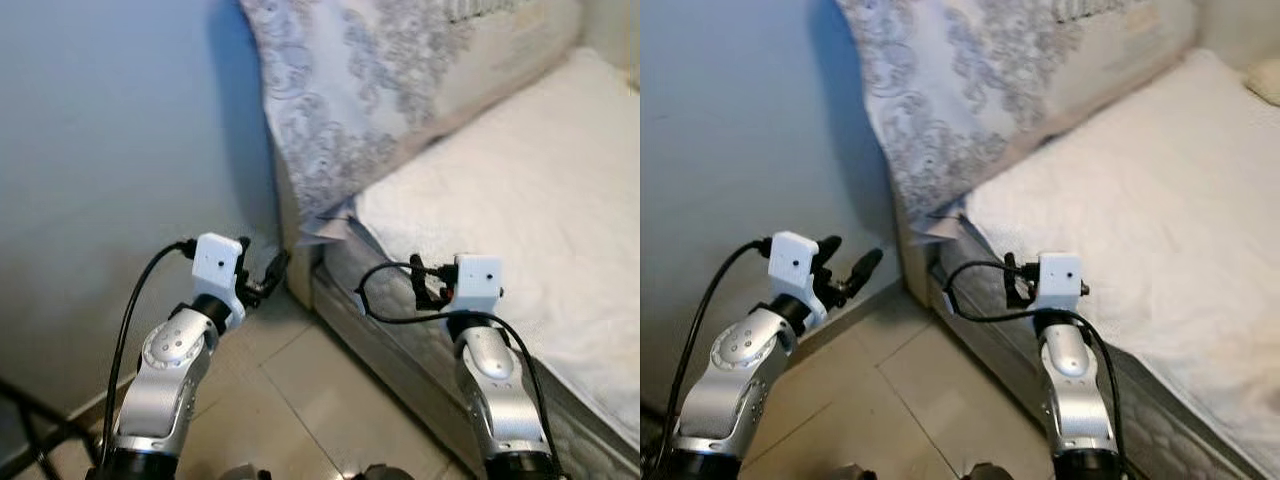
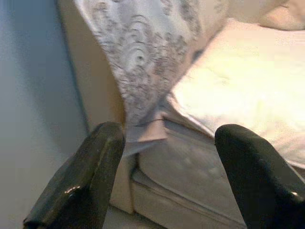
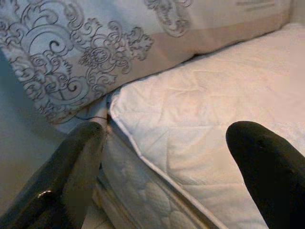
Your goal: Clean up the room
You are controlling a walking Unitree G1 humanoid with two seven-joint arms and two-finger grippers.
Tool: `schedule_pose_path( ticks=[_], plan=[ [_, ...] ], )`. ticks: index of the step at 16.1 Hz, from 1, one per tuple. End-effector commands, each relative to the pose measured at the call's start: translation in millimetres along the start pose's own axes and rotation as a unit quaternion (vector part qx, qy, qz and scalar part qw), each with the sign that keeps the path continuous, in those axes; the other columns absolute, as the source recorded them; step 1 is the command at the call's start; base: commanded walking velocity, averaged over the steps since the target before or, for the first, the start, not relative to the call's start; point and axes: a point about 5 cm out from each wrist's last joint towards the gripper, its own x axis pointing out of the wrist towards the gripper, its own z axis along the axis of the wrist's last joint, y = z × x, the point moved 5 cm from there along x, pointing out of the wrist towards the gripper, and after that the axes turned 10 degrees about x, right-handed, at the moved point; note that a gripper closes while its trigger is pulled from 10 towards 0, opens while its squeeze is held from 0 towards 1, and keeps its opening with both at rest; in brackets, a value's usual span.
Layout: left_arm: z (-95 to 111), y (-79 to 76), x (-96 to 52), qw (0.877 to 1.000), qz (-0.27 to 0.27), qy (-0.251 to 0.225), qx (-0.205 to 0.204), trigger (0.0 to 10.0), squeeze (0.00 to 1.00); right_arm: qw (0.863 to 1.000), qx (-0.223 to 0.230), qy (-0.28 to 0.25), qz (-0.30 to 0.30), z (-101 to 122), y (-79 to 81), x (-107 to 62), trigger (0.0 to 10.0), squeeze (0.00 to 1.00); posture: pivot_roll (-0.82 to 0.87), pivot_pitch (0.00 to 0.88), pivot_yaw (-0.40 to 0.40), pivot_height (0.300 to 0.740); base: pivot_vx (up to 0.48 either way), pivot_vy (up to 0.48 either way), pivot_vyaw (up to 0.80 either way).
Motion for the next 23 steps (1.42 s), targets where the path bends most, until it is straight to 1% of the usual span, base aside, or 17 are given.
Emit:
schedule_pose_path(
  ticks=[1,3,4,5,6,8,11,13,14,15,16,19,20,21,22,23],
  plan=[
    [-4.4,10.2,-4.2,1.000,0.008,0.002,-0.007,10.0,0.00,1.000,0.001,-0.005,-0.002,4.2,-0.4,1.9,10.0,0.00,-0.07,0.000,0.036,0.714,0.000,0.000,-0.74],
    [-4.1,13.1,-5.8,1.000,0.009,-0.002,-0.011,10.0,0.00,1.000,0.000,-0.004,-0.006,3.5,-3.9,1.5,10.0,0.00,-0.07,0.000,0.037,0.714,0.000,0.000,-0.74],
    [-1.4,10.5,-6.1,1.000,0.001,-0.010,0.000,10.0,0.00,1.000,0.000,-0.004,-0.007,3.4,-4.3,1.8,10.0,0.00,-0.07,0.000,0.037,0.714,0.000,0.000,-0.74],
    [0.3,6.8,-5.8,1.000,-0.009,-0.015,0.004,10.0,0.00,1.000,0.000,-0.004,-0.007,3.4,-4.3,2.3,10.0,0.00,-0.07,0.000,0.040,0.714,0.000,0.000,-0.74],
    [3.3,-3.2,-4.8,0.999,-0.035,-0.023,0.006,10.0,0.00,1.000,0.000,-0.004,-0.008,3.4,-3.7,3.7,10.0,0.00,-0.07,0.000,0.041,0.714,0.000,-0.480,-0.74],
    [5.8,-12.3,-3.0,0.998,-0.061,-0.031,0.007,10.0,0.00,1.000,0.001,-0.005,-0.010,3.5,-2.9,5.4,10.0,0.00,-0.08,0.000,0.049,0.714,0.000,-0.480,-0.74],
    [4.3,-14.3,-2.7,0.997,-0.074,-0.030,0.006,10.0,0.00,1.000,0.004,-0.006,-0.014,3.4,-3.9,6.5,10.0,0.00,-0.08,0.000,0.056,0.714,0.000,-0.480,-0.74],
    [4.7,-12.1,-3.7,0.997,-0.075,-0.033,0.006,10.0,0.00,0.999,0.017,-0.003,-0.028,0.8,-8.7,3.7,10.0,0.00,-0.08,0.000,0.060,0.714,0.000,-0.480,-0.74],
    [5.1,-8.5,-3.9,0.997,-0.070,-0.036,0.002,10.0,0.00,0.999,0.024,0.004,-0.042,-4.7,-14.7,-0.2,10.0,0.00,-0.08,0.000,0.061,0.714,0.000,-0.454,-0.74],
    [4.6,-5.8,-3.4,0.997,-0.063,-0.035,0.000,10.0,0.00,0.999,0.024,0.007,-0.047,-8.3,-17.2,-2.8,10.0,0.00,-0.09,0.000,0.064,0.714,0.000,0.000,-0.74],
    [4.4,-2.6,-2.3,0.998,-0.053,-0.036,-0.006,10.0,0.00,0.999,0.021,0.009,-0.046,-10.5,-16.8,-4.8,10.0,0.00,-0.09,0.000,0.065,0.714,0.000,0.000,-0.74],
    [0.3,3.3,0.9,0.999,-0.037,-0.023,0.005,10.0,0.00,0.999,0.015,0.007,-0.046,-9.8,-17.6,-4.4,10.0,0.00,-0.09,0.000,0.065,0.714,0.000,0.000,-0.74],
    [-6.7,14.7,3.7,1.000,0.002,-0.001,-0.003,10.0,0.00,0.999,0.015,0.001,-0.047,-7.5,-18.6,-4.3,10.0,0.00,-0.09,0.000,0.065,0.714,0.000,0.000,-0.74],
    [-13.2,25.2,4.5,0.999,0.036,0.015,-0.025,10.0,0.00,0.999,0.022,-0.005,-0.049,-5.2,-19.4,-4.4,10.0,0.00,-0.09,0.000,0.065,0.714,0.000,0.000,-0.73],
    [-19.7,37.9,2.8,0.995,0.076,0.025,-0.066,10.0,0.00,0.998,0.040,-0.009,-0.054,-3.4,-21.8,-4.4,10.0,0.00,-0.10,0.000,0.064,0.714,0.000,0.000,-0.72],
    [-28.7,55.8,-4.8,0.985,0.131,0.031,-0.112,10.0,1.00,0.996,0.060,-0.005,-0.067,-5.1,-28.1,-4.1,10.0,0.00,-0.09,0.000,0.063,0.714,0.000,0.000,-0.71]
  ],
)
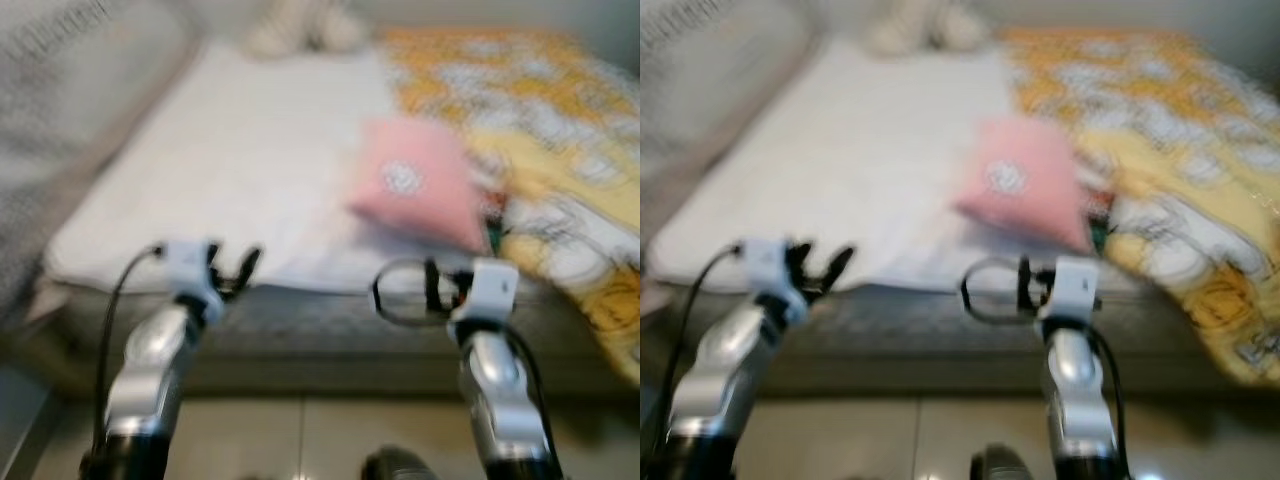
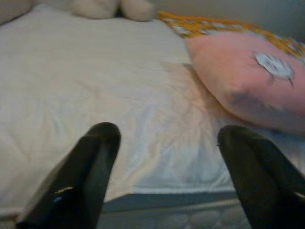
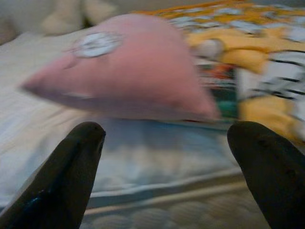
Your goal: Clean up the room
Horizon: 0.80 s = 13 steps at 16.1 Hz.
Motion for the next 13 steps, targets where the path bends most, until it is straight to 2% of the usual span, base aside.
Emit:
schedule_pose_path(
  ticks=[1,2,5,6,7,9,11,12,13],
  plan=[
    [-0.2,11.7,-1.3,1.000,0.030,0.002,0.008,10.0,1.00,1.000,0.003,-0.007,-0.009,5.4,-6.5,3.5,10.0,0.00,-0.09,0.000,0.060,0.714,0.000,0.000,-0.71],
    [0.1,10.3,-1.2,0.999,0.031,0.003,0.039,10.0,1.00,1.000,-0.008,-0.008,-0.004,5.8,-5.1,4.3,10.0,0.00,-0.09,0.000,0.058,0.714,0.000,0.000,-0.70],
    [1.5,17.0,1.3,0.995,0.060,0.009,0.075,10.0,1.00,1.000,-0.022,-0.009,0.016,7.2,2.6,8.8,10.0,0.00,-0.08,0.000,0.056,0.714,0.000,0.000,-0.70],
    [0.2,16.4,2.0,0.995,0.060,0.012,0.081,10.0,1.00,0.999,-0.029,-0.003,0.025,7.2,4.9,13.4,10.0,0.00,-0.08,0.000,0.054,0.714,0.000,0.000,-0.69],
    [1.9,8.6,2.0,0.995,0.044,0.001,0.087,10.0,1.00,0.999,-0.031,0.007,0.030,7.7,4.7,19.8,10.0,0.00,-0.08,0.000,0.053,0.714,0.000,0.000,-0.69],
    [5.3,3.7,0.8,0.996,0.037,-0.014,0.078,10.0,1.00,0.999,-0.028,0.017,0.042,4.8,7.3,21.7,10.0,0.00,-0.08,0.000,0.051,0.714,0.000,0.000,-0.68],
    [2.6,4.0,1.0,0.996,0.046,-0.004,0.080,10.0,1.00,0.998,-0.031,0.017,0.043,4.6,7.9,22.4,10.0,0.00,-0.08,0.000,0.052,0.714,0.000,0.000,-0.67],
    [-3.1,9.0,2.0,0.994,0.068,0.014,0.081,10.0,1.00,0.998,-0.033,0.017,0.047,3.8,10.1,22.9,10.0,0.00,-0.08,0.000,0.053,0.714,0.000,0.000,-0.67],
    [-3.1,10.4,1.7,0.996,0.072,0.008,0.055,10.0,0.00,0.997,-0.035,0.008,0.064,5.9,18.4,23.3,10.0,0.00,-0.08,0.000,0.053,0.714,0.000,0.000,0.00]
  ],
)
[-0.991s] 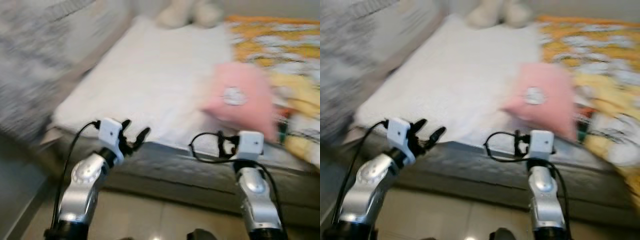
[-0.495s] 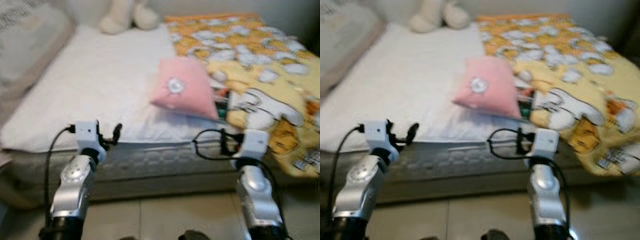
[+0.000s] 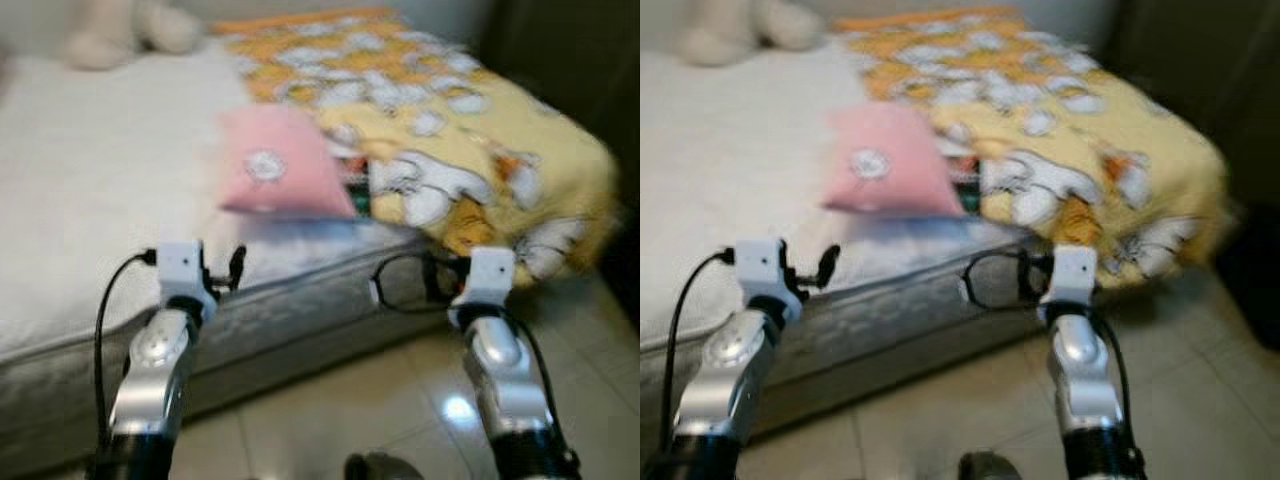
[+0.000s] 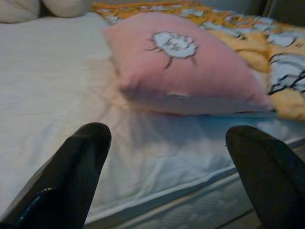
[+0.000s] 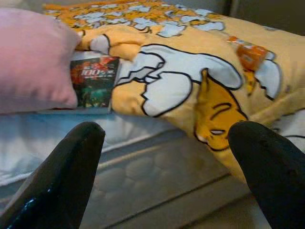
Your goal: Clean up the room
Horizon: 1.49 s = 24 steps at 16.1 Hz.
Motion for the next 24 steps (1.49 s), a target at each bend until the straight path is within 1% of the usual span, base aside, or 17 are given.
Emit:
schedule_pose_path(
  ticks=[1,2,3,5,7,10,13,17,20,22,23,24],
  plan=[
    [-4.6,10.9,-0.4,1.000,0.025,0.014,0.010,10.0,0.00,1.000,0.004,-0.011,0.024,6.1,12.6,4.0,10.0,0.00,-0.08,0.000,0.052,0.714,0.000,0.000,0.00],
    [-5.0,10.2,-0.7,1.000,0.017,0.012,-0.007,10.0,0.00,0.999,-0.002,-0.012,0.030,6.8,14.6,4.2,10.0,0.00,-0.08,0.000,0.050,0.714,0.000,-0.442,0.00],
    [-4.4,11.7,-0.7,1.000,0.021,0.011,0.003,10.0,0.00,0.999,-0.002,-0.011,0.033,6.4,15.8,4.7,10.0,0.00,-0.07,0.000,0.048,0.714,0.240,-0.412,0.00],
    [-2.4,9.8,-0.4,1.000,0.023,0.007,0.014,10.0,0.00,0.999,-0.007,-0.004,0.035,4.7,15.6,5.9,10.0,0.00,-0.07,0.000,0.047,0.714,0.000,-0.416,0.00],
    [-1.5,2.6,-1.1,1.000,0.013,0.005,0.022,10.0,0.00,0.999,-0.013,-0.005,0.030,5.2,13.7,7.9,10.0,0.00,-0.07,0.000,0.048,0.714,0.253,-0.405,0.66],
    [-0.1,-0.3,-1.6,1.000,0.007,0.000,0.028,10.0,0.00,0.999,-0.020,-0.005,0.030,5.1,14.2,8.8,10.0,0.00,-0.07,0.000,0.051,0.714,0.268,-0.395,0.65],
    [0.4,-1.0,-1.7,0.999,0.014,-0.001,0.030,10.0,0.00,0.999,-0.023,-0.004,0.027,3.7,12.5,9.2,10.0,0.00,-0.08,0.000,0.054,0.714,0.291,-0.378,0.64],
    [4.9,-9.6,-1.7,0.999,-0.004,-0.012,0.043,10.0,0.00,0.999,-0.023,-0.007,0.023,3.9,9.8,9.3,10.0,0.00,-0.08,0.000,0.056,0.714,0.316,-0.359,0.60],
    [7.2,-13.2,-1.3,0.999,-0.017,-0.019,0.045,10.0,0.00,1.000,-0.019,-0.007,0.020,2.5,9.9,9.5,10.0,0.00,-0.08,0.000,0.062,0.714,0.315,-0.359,0.00],
    [10.6,-17.2,-1.3,0.998,-0.031,-0.028,0.056,10.0,0.00,0.999,-0.022,-0.008,0.023,0.9,10.4,8.0,10.0,0.00,-0.08,0.000,0.060,0.714,0.317,-0.358,0.00],
    [10.6,-18.0,-1.4,0.997,-0.033,-0.028,0.057,10.0,0.00,0.999,-0.032,0.001,0.023,-2.4,9.9,7.3,10.0,0.00,-0.08,0.000,0.060,0.714,0.315,-0.356,0.00],
    [9.6,-18.4,-1.7,0.997,-0.035,-0.027,0.056,10.0,0.00,0.999,-0.028,0.005,0.022,-4.4,9.4,6.9,10.0,0.00,-0.08,0.000,0.062,0.714,0.315,-0.356,-0.61]
  ],
)
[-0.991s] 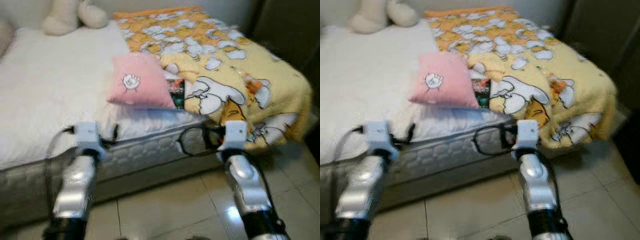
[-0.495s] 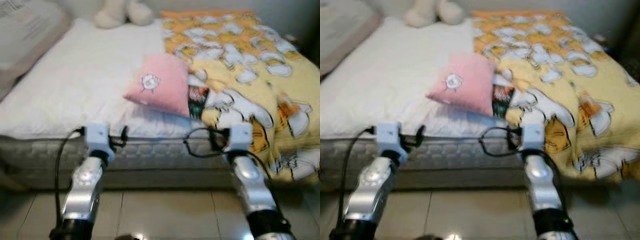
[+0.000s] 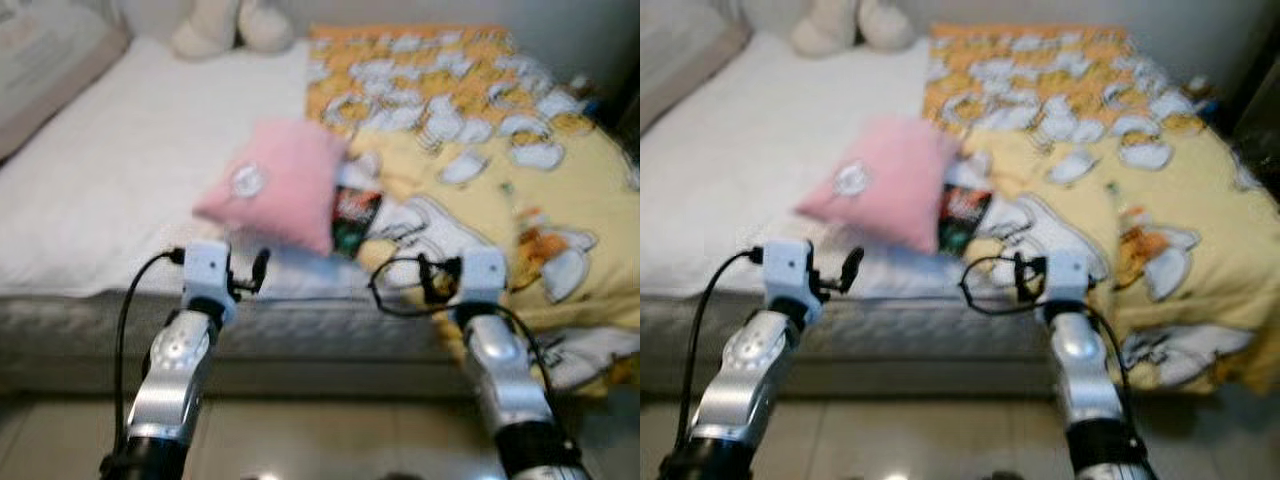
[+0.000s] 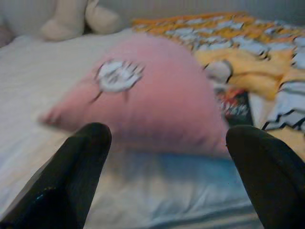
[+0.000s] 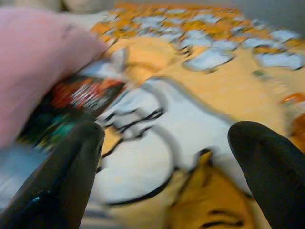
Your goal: Clean up the room
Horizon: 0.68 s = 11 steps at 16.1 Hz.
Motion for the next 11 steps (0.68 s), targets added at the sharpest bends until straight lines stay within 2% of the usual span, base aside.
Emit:
schedule_pose_path(
  ticks=[1,6,11],
  plan=[
    [1.7,7.9,-0.8,1.000,0.007,-0.002,0.011,10.0,0.00,1.000,0.000,0.001,0.010,-2.4,9.2,-0.1,10.0,0.00,-0.08,0.000,0.062,0.714,0.319,-0.352,-0.59],
    [1.6,2.0,-0.9,1.000,0.002,-0.001,0.006,10.0,0.00,1.000,0.008,-0.012,0.011,1.6,11.2,-0.4,10.0,0.00,-0.09,0.000,0.070,0.710,0.318,-0.357,0.00],
    [1.0,2.8,-0.3,1.000,0.009,0.002,0.005,10.0,0.00,1.000,0.008,-0.013,0.007,2.7,9.7,0.9,10.0,0.00,-0.09,0.000,0.073,0.710,0.332,-0.343,0.00]
  ],
)
